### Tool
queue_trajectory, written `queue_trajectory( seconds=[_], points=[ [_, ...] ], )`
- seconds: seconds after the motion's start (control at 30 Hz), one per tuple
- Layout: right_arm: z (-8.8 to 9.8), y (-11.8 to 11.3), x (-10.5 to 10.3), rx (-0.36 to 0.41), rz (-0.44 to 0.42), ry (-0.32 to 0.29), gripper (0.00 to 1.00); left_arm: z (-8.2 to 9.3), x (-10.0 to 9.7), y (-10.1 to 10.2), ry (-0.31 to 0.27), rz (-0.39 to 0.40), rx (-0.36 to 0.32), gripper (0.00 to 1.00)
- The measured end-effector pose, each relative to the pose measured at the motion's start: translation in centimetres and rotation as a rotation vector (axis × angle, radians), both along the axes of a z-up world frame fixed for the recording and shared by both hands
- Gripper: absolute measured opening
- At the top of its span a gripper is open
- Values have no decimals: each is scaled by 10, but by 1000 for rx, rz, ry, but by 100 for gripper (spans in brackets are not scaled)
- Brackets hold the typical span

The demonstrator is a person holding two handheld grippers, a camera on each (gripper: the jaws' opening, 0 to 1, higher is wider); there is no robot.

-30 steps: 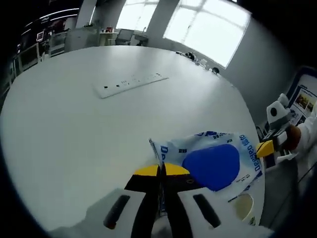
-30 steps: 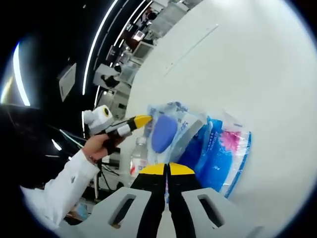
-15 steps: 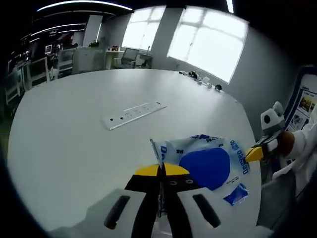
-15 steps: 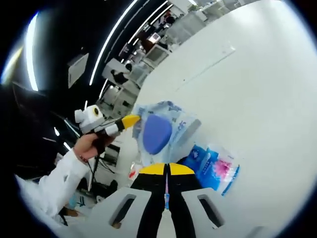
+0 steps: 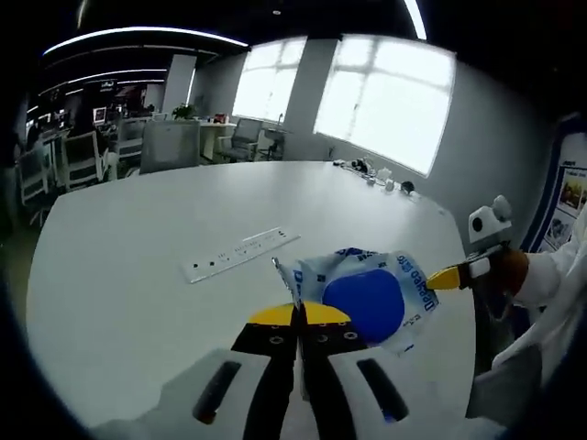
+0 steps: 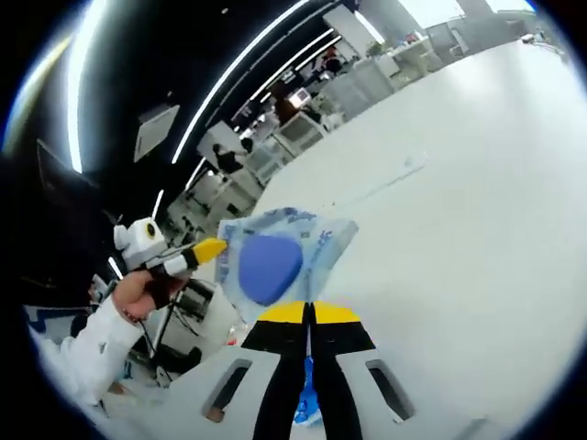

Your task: Arrange the tabletop items into an orderly group along one side of the table until the central work area is clear of visible clutter.

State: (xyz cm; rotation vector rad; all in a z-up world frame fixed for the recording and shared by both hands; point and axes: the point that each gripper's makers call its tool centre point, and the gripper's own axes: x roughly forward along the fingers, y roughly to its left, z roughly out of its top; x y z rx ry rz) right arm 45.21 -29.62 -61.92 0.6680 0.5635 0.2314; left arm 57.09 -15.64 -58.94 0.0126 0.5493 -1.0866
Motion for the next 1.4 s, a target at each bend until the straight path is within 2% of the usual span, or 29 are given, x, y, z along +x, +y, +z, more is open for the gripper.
queue_trajectory(
  seconds=[0.07, 0.17, 0.23, 0.33, 0.43, 0.5, 0.57, 0.7, 0.8, 1.0, 1.17, 1.4],
  points=[
    [4, -13, 1, -37, 3, -20, 0, 5, -4, -9, -1, 7, -22, 0],
    [11, -29, 2, -46, -2, -41, 0, 9, -6, -21, 2, 25, -43, 0],
    [15, -40, 2, -89, 9, -65, 0, 12, -9, -30, 10, 39, -63, 0],
    [18, -53, 1, -99, 4, -71, 0, 15, -13, -43, 10, 44, -81, 0],
    [21, -65, 1, -114, 3, -82, 0, 17, -16, -54, 8, 50, -91, 0],
    [19, -77, 2, -161, 12, -88, 0, 16, -19, -62, 15, 56, -97, 0],
    [20, -84, 2, -164, 11, -91, 0, 12, -21, -69, 22, 68, -96, 0],
    [17, -103, 6, -200, 8, -95, 0, 2, -27, -85, 29, 82, -87, 0],
    [7, -115, 8, -240, 25, -82, 0, -7, -28, -93, 44, 100, -85, 0],
    [-12, -129, 13, -278, 48, -67, 0, -39, -24, -108, 93, 138, -59, 0],
    [-24, -135, 19, -254, 34, -49, 0, -55, -19, -111, 119, 151, -40, 0],
    [-49, -131, 32, -238, 47, -13, 0, -79, -8, -107, 147, 181, -2, 0]
  ],
)
